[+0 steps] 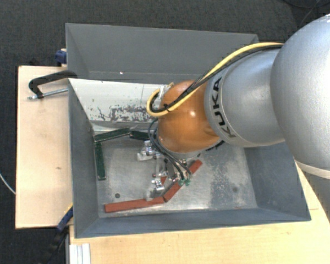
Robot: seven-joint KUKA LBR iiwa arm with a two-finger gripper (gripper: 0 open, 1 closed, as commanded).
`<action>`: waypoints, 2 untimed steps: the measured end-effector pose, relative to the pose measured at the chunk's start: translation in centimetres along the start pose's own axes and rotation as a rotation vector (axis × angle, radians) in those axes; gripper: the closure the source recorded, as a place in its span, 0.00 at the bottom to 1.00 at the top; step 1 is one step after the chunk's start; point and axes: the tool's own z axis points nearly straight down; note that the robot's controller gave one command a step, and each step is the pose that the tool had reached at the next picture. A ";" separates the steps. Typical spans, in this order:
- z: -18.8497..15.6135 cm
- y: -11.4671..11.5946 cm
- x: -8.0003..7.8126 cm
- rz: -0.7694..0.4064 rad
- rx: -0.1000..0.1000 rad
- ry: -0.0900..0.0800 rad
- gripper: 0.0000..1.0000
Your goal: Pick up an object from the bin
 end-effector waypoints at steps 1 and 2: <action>0.1 -1.7 1.4 -0.007 -0.003 0.000 0.00; -0.6 -4.3 2.9 -0.225 0.002 0.011 0.00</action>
Offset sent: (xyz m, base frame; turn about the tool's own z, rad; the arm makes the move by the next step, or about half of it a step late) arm -0.0260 -0.0581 0.0103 -0.2449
